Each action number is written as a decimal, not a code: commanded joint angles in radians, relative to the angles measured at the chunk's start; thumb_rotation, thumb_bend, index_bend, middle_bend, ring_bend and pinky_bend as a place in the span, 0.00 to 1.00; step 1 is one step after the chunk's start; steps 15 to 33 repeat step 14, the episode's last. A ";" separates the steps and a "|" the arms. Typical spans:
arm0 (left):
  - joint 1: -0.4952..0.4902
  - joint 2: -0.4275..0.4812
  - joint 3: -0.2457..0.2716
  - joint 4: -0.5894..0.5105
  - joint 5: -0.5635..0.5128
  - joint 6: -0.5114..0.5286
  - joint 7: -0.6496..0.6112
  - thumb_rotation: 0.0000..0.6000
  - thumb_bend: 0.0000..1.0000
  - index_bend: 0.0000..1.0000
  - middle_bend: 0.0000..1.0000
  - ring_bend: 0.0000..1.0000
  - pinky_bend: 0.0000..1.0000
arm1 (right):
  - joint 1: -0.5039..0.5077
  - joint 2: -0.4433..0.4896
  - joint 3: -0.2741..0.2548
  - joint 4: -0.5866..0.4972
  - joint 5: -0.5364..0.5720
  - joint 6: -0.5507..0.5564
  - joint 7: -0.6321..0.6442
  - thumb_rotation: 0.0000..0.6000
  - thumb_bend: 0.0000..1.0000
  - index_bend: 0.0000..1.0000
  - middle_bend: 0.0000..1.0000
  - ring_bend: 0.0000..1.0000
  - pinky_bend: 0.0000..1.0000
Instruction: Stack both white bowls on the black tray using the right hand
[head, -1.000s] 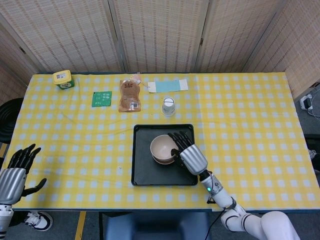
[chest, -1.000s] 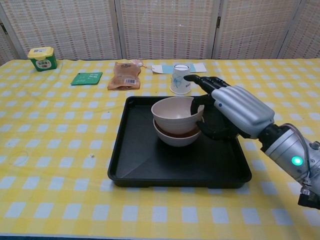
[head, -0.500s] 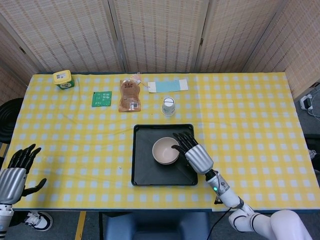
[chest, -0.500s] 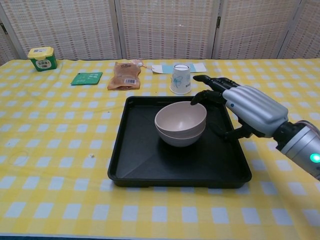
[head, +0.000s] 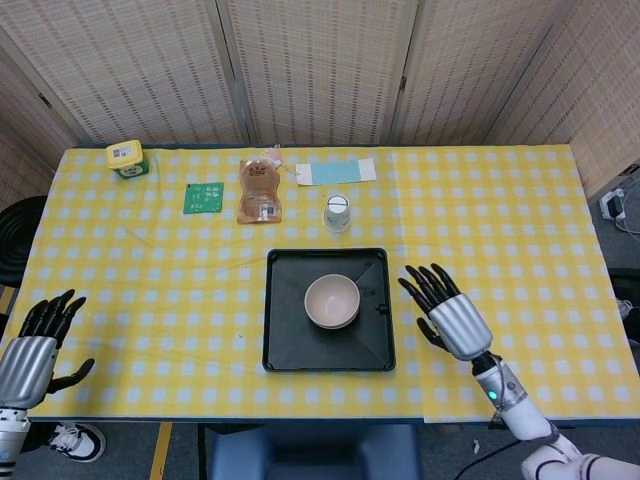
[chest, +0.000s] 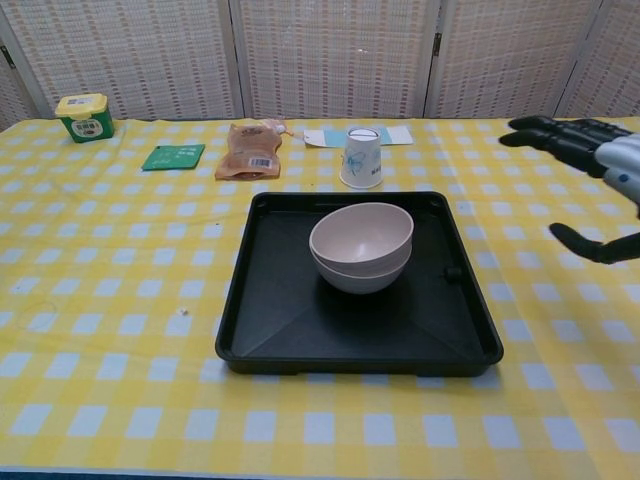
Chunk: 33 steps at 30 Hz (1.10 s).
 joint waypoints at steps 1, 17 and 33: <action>-0.001 -0.005 0.007 -0.003 0.010 -0.003 0.021 1.00 0.30 0.00 0.00 0.00 0.00 | -0.154 0.192 -0.049 -0.183 0.098 0.091 -0.111 1.00 0.46 0.00 0.00 0.00 0.00; -0.001 -0.038 0.009 -0.011 0.039 0.023 0.079 1.00 0.30 0.00 0.00 0.00 0.00 | -0.283 0.294 -0.062 -0.200 0.063 0.182 0.012 1.00 0.46 0.00 0.00 0.00 0.00; -0.001 -0.038 0.009 -0.011 0.039 0.023 0.079 1.00 0.30 0.00 0.00 0.00 0.00 | -0.283 0.294 -0.062 -0.200 0.063 0.182 0.012 1.00 0.46 0.00 0.00 0.00 0.00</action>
